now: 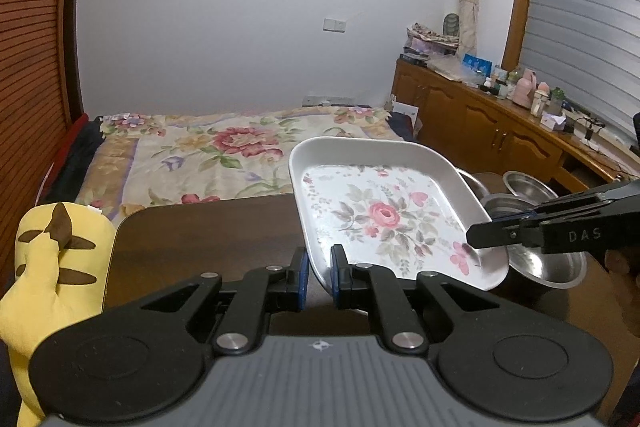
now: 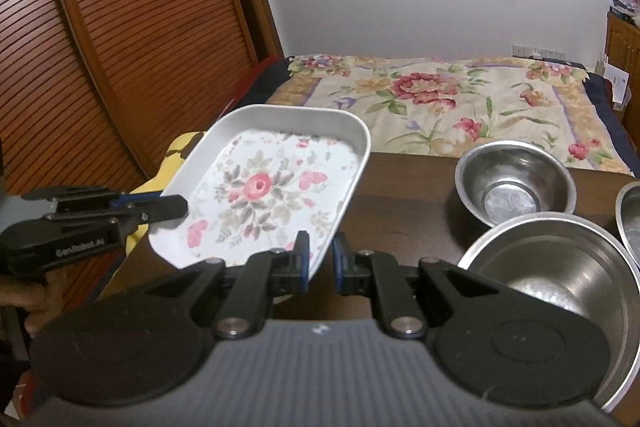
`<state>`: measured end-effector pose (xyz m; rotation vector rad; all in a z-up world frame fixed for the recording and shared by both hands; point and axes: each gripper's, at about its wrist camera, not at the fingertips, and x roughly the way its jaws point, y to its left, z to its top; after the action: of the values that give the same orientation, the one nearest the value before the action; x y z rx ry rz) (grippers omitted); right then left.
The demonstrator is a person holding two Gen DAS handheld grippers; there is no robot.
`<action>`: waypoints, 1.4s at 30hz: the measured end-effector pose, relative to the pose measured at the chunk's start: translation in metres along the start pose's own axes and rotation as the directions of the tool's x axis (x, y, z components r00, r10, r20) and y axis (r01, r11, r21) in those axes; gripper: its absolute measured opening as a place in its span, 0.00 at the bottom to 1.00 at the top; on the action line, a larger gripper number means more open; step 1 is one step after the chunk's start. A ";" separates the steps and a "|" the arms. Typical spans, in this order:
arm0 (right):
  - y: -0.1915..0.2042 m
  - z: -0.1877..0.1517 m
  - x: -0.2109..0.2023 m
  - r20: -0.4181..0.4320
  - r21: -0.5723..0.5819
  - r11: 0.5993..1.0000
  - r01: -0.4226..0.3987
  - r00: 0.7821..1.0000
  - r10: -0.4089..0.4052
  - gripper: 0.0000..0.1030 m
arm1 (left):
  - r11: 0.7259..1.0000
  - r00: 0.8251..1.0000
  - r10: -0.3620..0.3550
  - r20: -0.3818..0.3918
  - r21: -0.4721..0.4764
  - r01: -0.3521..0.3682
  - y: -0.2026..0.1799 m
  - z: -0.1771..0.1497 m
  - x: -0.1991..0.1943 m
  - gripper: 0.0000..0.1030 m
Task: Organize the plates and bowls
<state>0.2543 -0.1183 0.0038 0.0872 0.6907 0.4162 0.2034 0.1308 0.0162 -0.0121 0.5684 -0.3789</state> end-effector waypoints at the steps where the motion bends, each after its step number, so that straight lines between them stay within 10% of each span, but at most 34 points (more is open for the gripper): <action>1: 0.000 -0.001 -0.001 0.000 0.000 1.000 -0.001 1.000 0.001 0.13 | 1.000 1.000 0.000 0.000 0.001 0.000 -0.002 -0.002 -0.002 0.12; 42: 0.007 -0.064 -0.030 -0.046 -0.031 0.998 -0.053 0.998 0.052 0.13 | 0.999 0.998 -0.032 -0.056 0.034 0.034 -0.031 -0.066 -0.040 0.13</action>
<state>0.1901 -0.1278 -0.0262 0.0658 0.7267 0.4809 0.1266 0.1224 -0.0145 0.0222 0.6166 -0.4226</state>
